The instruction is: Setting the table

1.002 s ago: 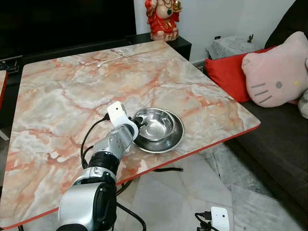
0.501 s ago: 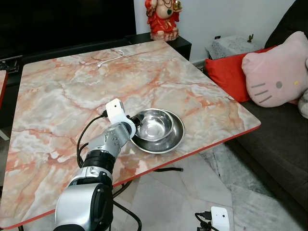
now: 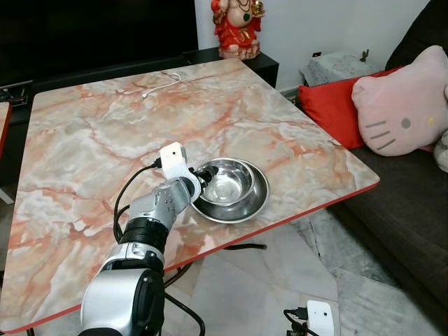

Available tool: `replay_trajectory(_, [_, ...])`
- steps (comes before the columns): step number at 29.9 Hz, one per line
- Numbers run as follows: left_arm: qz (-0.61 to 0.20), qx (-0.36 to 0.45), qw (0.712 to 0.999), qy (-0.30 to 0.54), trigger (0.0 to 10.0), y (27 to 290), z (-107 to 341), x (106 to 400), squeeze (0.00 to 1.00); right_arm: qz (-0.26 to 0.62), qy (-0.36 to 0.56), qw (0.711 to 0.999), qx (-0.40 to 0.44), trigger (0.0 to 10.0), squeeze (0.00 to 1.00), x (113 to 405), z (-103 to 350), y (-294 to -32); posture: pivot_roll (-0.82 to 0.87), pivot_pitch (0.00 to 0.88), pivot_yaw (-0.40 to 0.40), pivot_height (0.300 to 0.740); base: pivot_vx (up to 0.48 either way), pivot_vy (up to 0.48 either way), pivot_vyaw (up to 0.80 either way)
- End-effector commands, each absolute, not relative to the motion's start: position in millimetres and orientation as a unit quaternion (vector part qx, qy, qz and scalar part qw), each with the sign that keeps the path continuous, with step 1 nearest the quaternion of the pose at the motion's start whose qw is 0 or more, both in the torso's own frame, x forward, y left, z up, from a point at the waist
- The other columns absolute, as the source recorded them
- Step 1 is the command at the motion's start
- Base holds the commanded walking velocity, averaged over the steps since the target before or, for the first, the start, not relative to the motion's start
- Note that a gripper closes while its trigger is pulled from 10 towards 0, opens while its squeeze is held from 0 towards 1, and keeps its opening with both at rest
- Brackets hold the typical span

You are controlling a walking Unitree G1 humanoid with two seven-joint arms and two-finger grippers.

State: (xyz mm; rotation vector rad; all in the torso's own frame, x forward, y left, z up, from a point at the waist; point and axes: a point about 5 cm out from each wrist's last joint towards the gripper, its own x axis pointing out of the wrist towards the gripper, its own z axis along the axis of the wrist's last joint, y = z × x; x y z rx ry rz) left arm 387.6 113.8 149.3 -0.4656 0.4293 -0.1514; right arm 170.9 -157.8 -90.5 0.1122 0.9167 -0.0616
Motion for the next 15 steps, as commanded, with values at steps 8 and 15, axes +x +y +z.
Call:
replay_trajectory(8, [-0.103, -0.159, 0.963, 0.192, 10.0, 117.0, 156.2, 386.5, 0.00, -0.029, 0.447, 0.893, 0.053, 10.0, 0.00, 167.9, -91.8, -158.2, 0.08, 0.004, 0.005, 0.740, 0.000, 0.000, 0.00])
replay_trajectory(15, [-0.123, -0.078, 0.977, 0.157, 10.0, 118.9, 165.2, 385.5, 0.00, -0.029, 0.447, 0.893, 0.053, 10.0, 0.00, 168.0, -91.8, -158.3, 0.08, 0.005, 0.004, 0.740, 0.000, 0.000, 0.00])
